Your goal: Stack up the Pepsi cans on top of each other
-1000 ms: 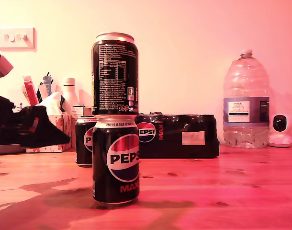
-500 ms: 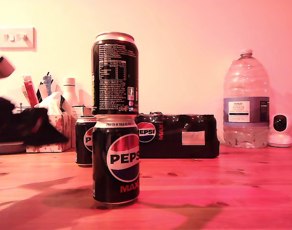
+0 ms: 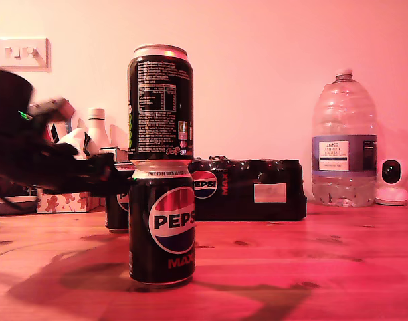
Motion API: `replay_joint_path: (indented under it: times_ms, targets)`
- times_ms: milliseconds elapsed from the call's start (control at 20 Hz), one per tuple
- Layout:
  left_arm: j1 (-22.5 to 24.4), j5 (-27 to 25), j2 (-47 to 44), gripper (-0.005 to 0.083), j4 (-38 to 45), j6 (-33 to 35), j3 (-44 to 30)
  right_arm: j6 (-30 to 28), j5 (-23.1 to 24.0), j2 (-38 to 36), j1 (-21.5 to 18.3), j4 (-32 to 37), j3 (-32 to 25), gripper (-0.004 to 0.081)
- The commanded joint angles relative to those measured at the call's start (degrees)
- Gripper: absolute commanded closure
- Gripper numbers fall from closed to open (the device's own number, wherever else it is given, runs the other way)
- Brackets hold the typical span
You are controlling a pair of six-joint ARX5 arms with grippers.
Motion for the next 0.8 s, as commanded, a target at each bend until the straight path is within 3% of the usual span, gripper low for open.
replay_joint_path:
  times_ms: [0,350,750]
  targets:
    - [0.39,-0.13,2.8,-0.0011,0.55,0.22,2.14,-0.63,0.2,-0.09,0.13,0.37,0.15,0.0009]
    - [0.55,0.44,10.19,-0.0009,-2.45,0.22,9.55,-1.11,0.24,-0.09,0.11,0.9,0.15,0.0009]
    - [0.5,0.46,12.81,-0.0003,-5.09,0.26,13.22,-1.14,0.22,-0.09,0.11,0.7,0.15,0.0009]
